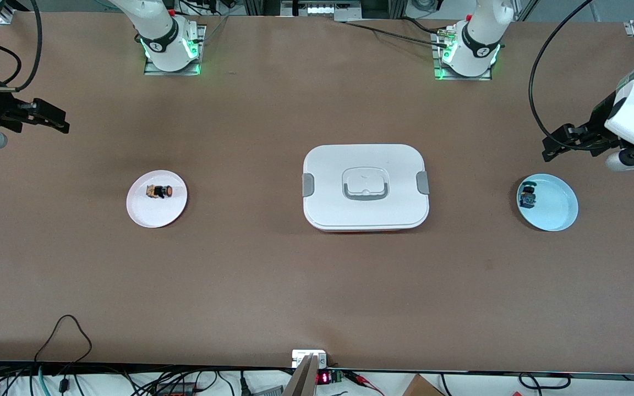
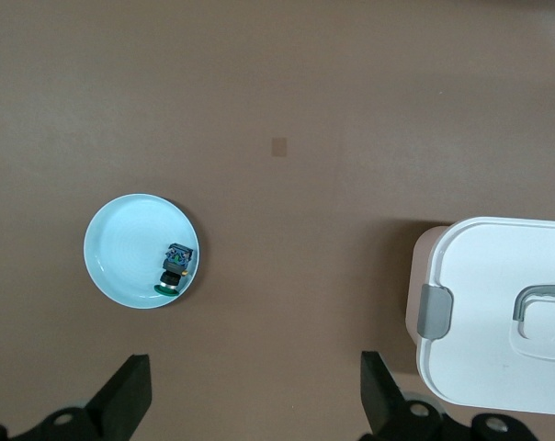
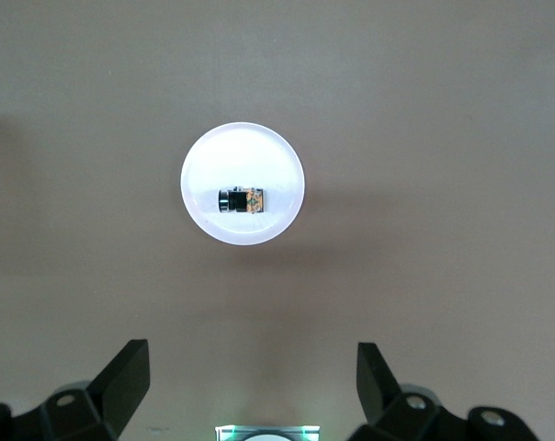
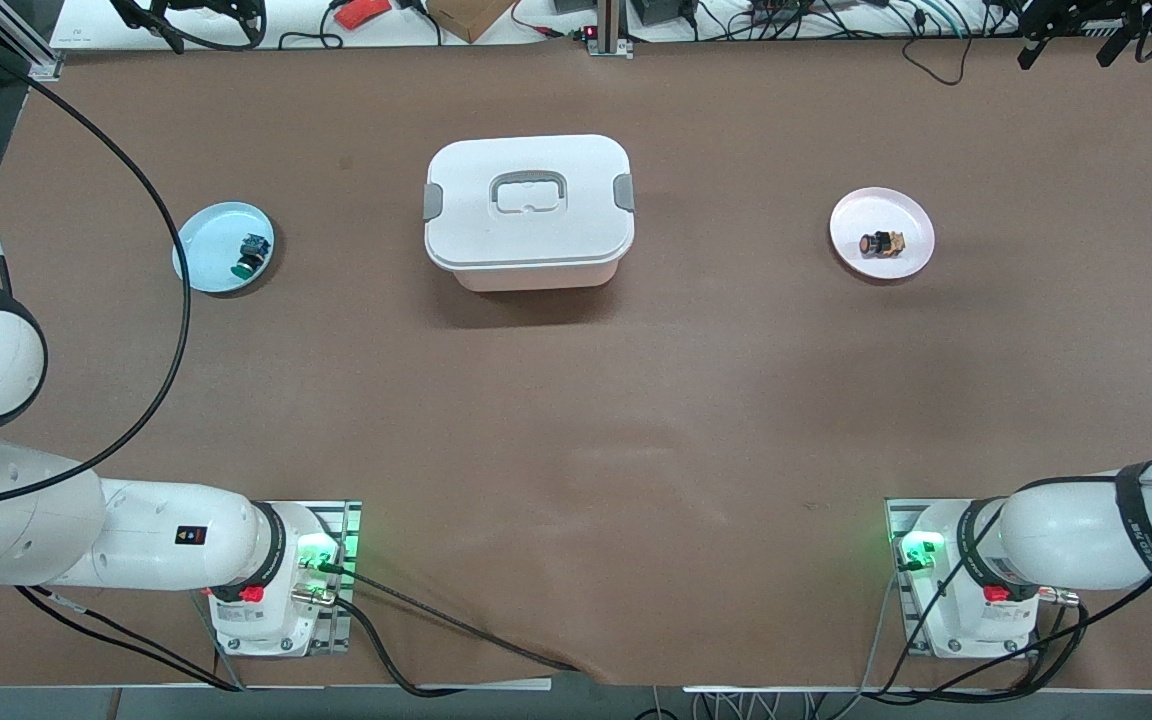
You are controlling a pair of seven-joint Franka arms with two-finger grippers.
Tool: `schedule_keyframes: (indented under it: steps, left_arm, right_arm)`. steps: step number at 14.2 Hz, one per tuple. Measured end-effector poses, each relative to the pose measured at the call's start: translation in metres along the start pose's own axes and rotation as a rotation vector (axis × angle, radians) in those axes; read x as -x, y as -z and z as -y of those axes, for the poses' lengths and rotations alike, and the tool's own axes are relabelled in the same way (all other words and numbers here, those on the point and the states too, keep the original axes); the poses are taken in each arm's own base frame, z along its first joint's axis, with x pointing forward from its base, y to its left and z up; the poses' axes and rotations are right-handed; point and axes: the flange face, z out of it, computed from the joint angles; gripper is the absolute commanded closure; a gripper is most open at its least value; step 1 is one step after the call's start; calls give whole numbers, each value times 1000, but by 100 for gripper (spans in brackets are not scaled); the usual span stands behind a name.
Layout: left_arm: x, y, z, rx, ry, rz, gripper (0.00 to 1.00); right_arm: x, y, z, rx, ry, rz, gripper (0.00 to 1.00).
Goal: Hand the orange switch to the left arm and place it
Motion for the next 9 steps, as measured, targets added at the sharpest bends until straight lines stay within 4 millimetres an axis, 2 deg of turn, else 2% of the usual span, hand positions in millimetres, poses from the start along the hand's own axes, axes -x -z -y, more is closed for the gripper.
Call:
schedule_keyframes:
  steps: [4,9]
  left_arm:
    - [0,0,0,0,0,0,0]
    - [0,0,0,0,0,0,0]
  right_arm:
    - [-15,-25,3,5,3,42,0]
    - [-37,-56,17,14,23,65,0]
